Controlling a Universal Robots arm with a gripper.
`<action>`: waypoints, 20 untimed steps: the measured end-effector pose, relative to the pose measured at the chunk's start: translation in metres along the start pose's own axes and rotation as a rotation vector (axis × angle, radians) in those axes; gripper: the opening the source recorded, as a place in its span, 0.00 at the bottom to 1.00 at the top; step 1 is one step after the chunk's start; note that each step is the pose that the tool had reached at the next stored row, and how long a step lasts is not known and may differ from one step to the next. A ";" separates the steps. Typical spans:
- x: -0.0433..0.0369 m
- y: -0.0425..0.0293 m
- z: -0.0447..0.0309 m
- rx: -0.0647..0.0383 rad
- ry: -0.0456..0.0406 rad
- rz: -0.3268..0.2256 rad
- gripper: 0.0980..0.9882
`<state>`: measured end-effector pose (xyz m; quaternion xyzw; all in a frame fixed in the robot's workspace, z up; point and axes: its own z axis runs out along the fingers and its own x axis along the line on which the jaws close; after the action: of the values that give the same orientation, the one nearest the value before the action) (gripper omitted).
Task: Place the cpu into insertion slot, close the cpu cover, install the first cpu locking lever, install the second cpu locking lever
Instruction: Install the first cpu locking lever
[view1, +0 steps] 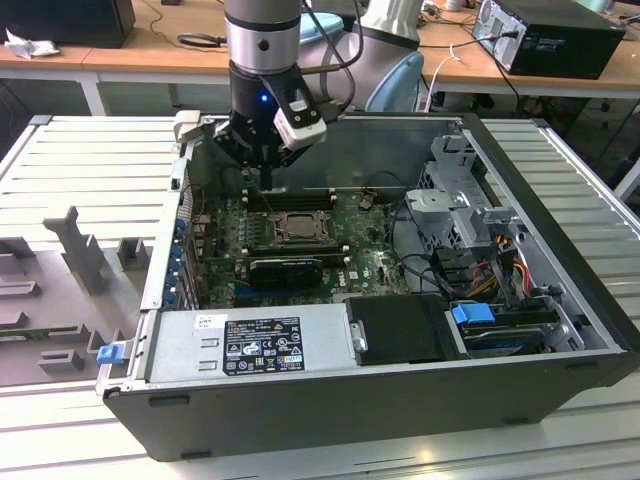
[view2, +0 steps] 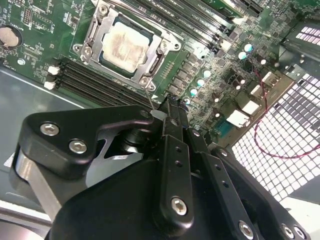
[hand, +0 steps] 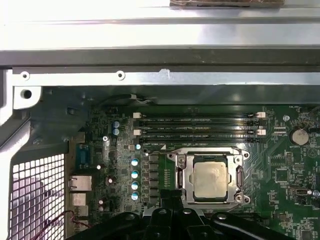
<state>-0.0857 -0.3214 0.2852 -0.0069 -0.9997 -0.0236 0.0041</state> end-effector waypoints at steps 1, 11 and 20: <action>0.0014 0.0000 0.0005 0.000 0.0000 0.000 0.01; 0.0262 -0.0005 0.0153 0.000 -0.0054 -0.001 0.01; 0.0314 0.0170 0.0271 -0.001 -0.0078 -0.013 0.01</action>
<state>-0.1171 -0.3027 0.2592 -0.0006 -0.9997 -0.0240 0.0000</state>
